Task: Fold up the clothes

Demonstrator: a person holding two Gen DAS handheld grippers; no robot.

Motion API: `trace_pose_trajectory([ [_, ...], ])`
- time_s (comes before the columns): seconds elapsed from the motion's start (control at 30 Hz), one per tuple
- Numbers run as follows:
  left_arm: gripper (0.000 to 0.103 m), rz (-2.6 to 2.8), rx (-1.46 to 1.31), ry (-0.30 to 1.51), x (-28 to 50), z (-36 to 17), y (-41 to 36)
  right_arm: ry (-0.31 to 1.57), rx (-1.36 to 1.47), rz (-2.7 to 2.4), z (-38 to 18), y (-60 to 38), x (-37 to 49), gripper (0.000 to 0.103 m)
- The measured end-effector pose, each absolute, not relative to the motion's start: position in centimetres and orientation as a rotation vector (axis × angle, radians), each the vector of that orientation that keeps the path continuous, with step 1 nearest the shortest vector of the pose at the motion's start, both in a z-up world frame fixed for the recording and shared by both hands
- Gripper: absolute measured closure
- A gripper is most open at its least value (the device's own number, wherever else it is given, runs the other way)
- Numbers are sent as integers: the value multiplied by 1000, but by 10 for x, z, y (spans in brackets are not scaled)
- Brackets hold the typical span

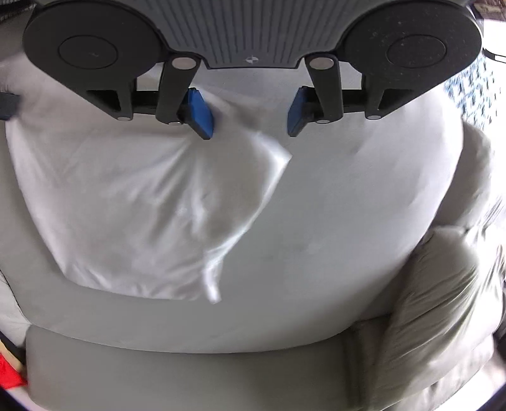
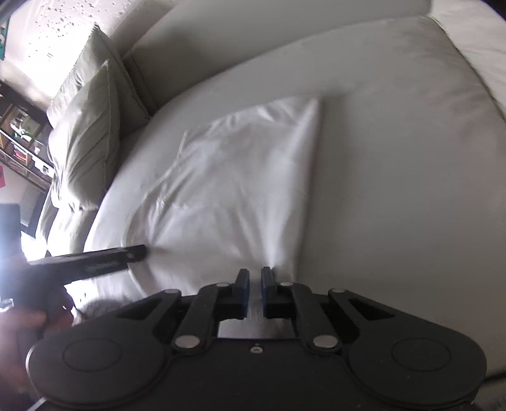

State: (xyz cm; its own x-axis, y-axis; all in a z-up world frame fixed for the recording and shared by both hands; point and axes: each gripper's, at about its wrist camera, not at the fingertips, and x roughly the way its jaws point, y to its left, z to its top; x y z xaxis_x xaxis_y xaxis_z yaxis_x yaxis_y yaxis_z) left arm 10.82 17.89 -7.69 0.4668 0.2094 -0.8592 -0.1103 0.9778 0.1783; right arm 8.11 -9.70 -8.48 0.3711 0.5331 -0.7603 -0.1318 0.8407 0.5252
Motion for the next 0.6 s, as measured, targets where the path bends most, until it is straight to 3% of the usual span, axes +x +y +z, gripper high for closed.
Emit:
trace_pose_trajectory([
  [0.03, 50, 202, 100, 1067, 99, -73, 183, 1129, 412, 442, -81, -104, 74, 96],
  [0.1, 59, 208, 108, 1048, 86, -65, 190, 1127, 358, 386, -73, -111, 65, 84],
  [0.23, 54, 129, 90, 967, 83, -47, 189, 1022, 481, 393, -57, -123, 43, 83],
  [0.37, 44, 8, 49, 912, 90, -50, 157, 925, 508, 464, -53, -110, 47, 83],
  [0.6, 43, -44, 43, 1060, 97, -85, 139, 1101, 479, 476, -81, -90, 59, 86],
])
